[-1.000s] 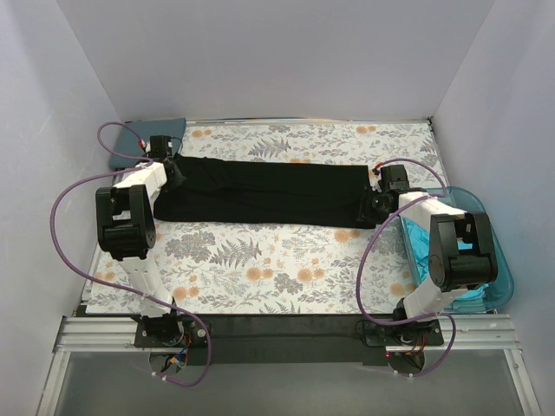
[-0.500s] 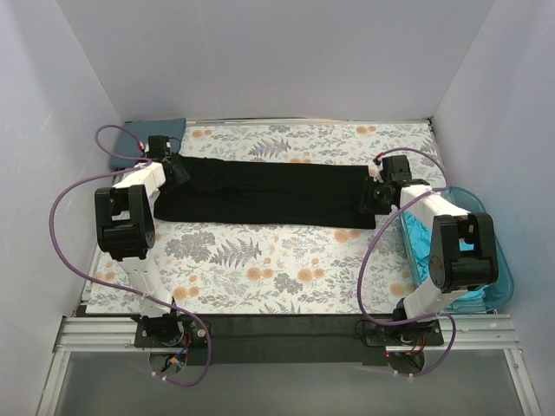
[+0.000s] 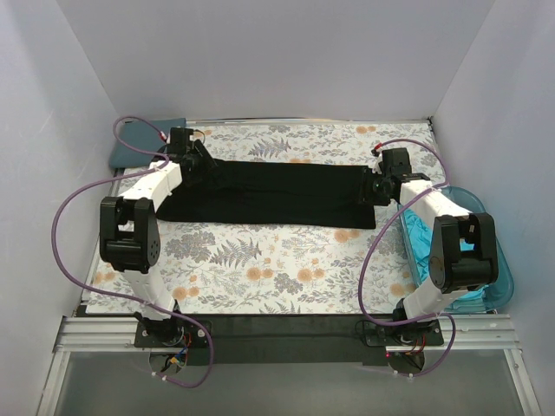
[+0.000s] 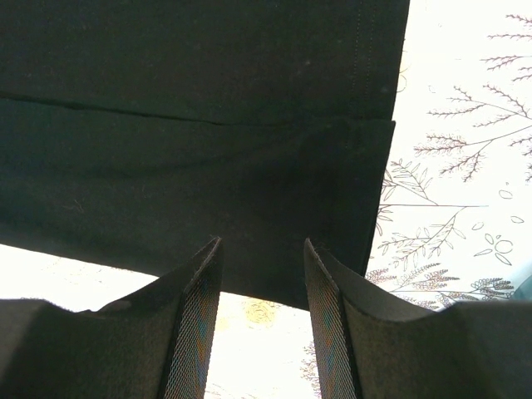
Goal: Fold and stack the t-shirts
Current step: Fold the tshirt
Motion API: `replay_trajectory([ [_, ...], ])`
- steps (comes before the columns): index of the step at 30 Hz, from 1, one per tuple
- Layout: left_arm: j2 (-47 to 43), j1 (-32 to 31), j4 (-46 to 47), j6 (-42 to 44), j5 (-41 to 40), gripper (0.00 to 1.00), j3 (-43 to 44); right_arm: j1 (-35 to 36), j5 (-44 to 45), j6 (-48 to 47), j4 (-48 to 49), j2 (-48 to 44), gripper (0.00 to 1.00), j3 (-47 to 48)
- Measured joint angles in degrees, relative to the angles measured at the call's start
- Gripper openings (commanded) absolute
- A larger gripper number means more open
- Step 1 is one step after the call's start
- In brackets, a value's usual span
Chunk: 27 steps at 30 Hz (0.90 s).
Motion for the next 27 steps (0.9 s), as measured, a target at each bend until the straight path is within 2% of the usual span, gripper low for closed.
replay_trajectory([
  [6, 2.9, -2.9, -0.7, -3.3, 0.7, 0.57, 2.1, 0.2, 0.0, -0.3, -0.2, 0.0, 0.43, 1.4],
  [15, 10.1, -3.0, -2.3, -5.2, 0.2, 0.56, 7.2, 0.7, 0.0, -0.5, -0.2, 0.5, 0.43, 1.9],
  [19, 12.3, -3.3, -2.9, -5.6, 0.2, 0.52, 7.7, 0.8, 0.0, -0.5, -0.2, 1.0, 0.43, 1.9],
  [27, 13.9, -3.8, -3.6, -5.7, 0.2, 0.50, 9.2, 1.2, 0.0, -0.9, -0.2, 1.1, 0.43, 2.0],
])
